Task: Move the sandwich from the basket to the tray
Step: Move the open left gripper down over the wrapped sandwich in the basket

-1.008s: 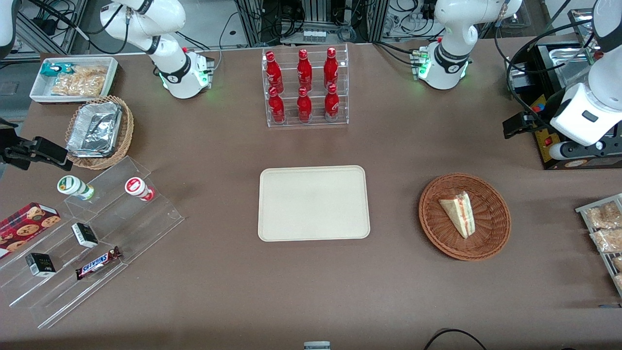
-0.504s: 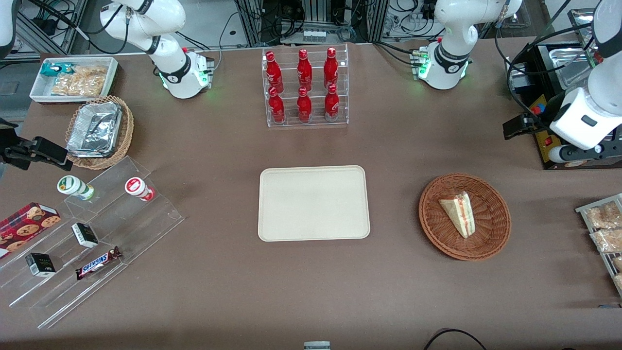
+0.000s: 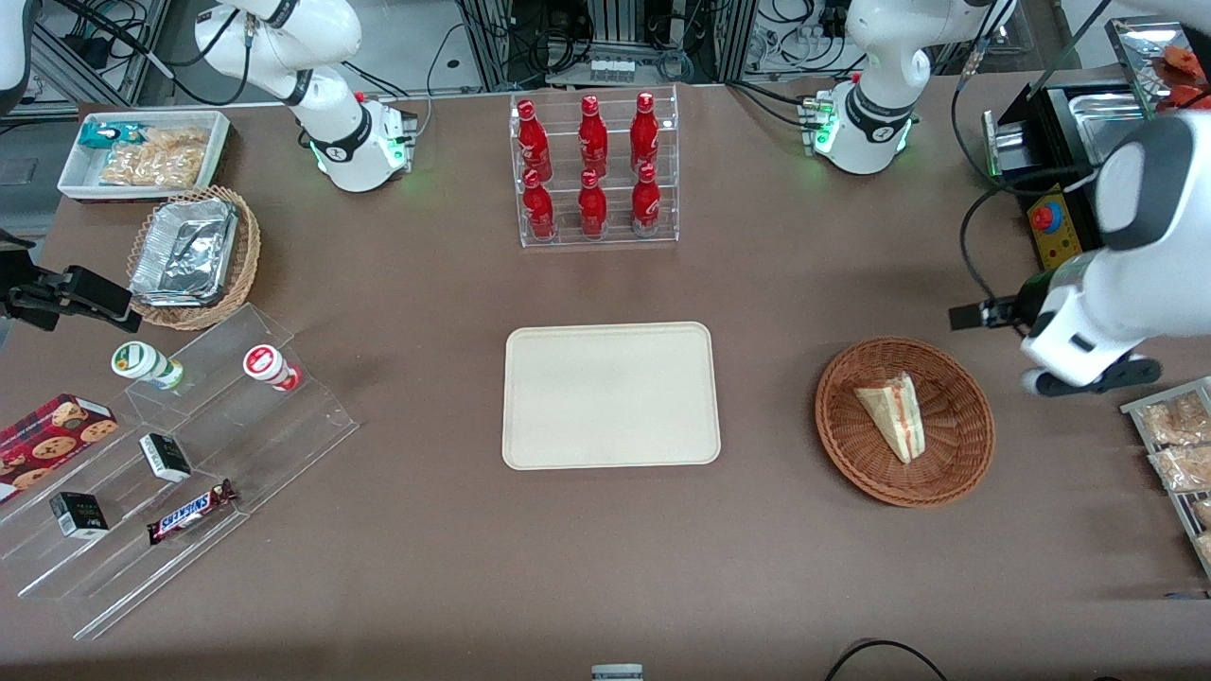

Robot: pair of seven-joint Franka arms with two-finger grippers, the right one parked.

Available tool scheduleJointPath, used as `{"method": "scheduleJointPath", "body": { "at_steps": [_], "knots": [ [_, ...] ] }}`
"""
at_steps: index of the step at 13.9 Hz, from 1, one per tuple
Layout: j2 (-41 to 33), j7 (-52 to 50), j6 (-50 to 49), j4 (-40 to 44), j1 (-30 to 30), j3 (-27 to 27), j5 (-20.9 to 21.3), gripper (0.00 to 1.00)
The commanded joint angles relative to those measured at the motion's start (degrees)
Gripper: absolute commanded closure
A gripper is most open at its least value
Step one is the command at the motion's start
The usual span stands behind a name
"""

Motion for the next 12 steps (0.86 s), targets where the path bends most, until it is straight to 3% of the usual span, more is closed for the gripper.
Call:
{"method": "scheduleJointPath", "body": {
  "at_steps": [1, 6, 12],
  "knots": [
    [0.87, -3.83, 7.15, -6.51, 0.24, -0.35, 0.55, 0.00],
    [6.57, -22.35, 21.04, -8.99, -0.37, -0.43, 0.55, 0.00],
    [12.73, -24.14, 29.31, -9.34, -2.13, -0.52, 0.81, 0.00]
  ]
}}
